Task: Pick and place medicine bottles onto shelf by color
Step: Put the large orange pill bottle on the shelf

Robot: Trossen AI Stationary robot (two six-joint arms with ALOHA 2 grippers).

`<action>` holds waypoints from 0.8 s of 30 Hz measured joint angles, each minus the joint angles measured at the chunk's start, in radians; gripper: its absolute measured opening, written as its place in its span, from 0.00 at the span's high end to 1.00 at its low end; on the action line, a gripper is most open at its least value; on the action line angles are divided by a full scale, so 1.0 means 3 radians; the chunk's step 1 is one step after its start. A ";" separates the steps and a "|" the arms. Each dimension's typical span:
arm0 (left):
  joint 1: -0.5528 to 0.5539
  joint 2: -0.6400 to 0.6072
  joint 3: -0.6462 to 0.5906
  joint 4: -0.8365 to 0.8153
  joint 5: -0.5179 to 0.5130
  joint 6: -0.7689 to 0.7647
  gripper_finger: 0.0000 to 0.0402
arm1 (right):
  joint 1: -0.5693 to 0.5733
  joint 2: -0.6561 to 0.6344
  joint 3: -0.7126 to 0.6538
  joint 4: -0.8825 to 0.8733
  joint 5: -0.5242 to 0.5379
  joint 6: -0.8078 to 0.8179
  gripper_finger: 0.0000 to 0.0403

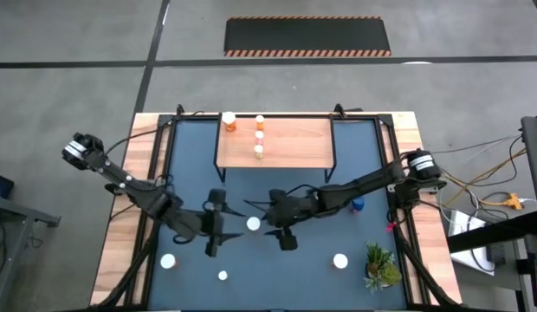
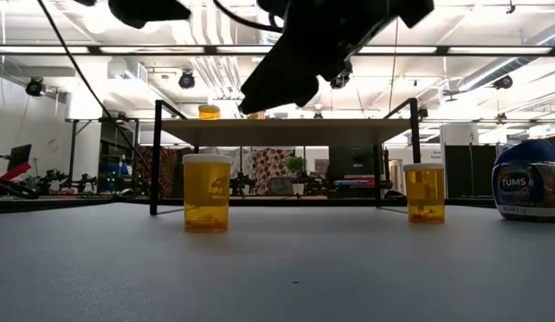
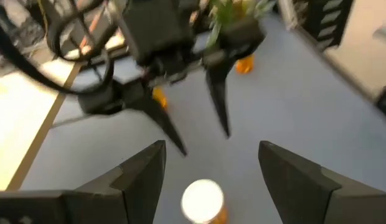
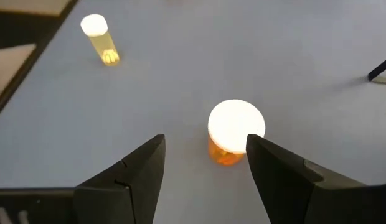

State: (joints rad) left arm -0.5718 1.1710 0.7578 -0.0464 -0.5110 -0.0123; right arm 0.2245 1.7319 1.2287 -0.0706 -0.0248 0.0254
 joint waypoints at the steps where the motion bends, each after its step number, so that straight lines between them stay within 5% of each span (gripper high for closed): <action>1: -0.0030 -0.0059 -0.0060 0.0080 0.0002 -0.0001 0.40 | 0.0000 0.0038 0.0065 -0.0074 0.0000 0.0000 0.47; 14: -0.0187 -0.0428 -0.0445 0.0334 -0.0091 -0.0026 0.40 | -0.0015 0.0128 0.0310 -0.0423 0.0014 -0.0061 0.46; 24: -0.0187 -0.0423 -0.0445 0.0337 -0.0196 -0.0021 0.40 | -0.0029 0.0455 0.0436 -0.0075 0.0257 -0.0143 0.28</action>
State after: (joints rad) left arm -0.6277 1.0443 0.6243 0.0546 -0.5699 -0.0185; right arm 0.2157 1.8684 1.3595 -0.0930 0.0522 -0.0175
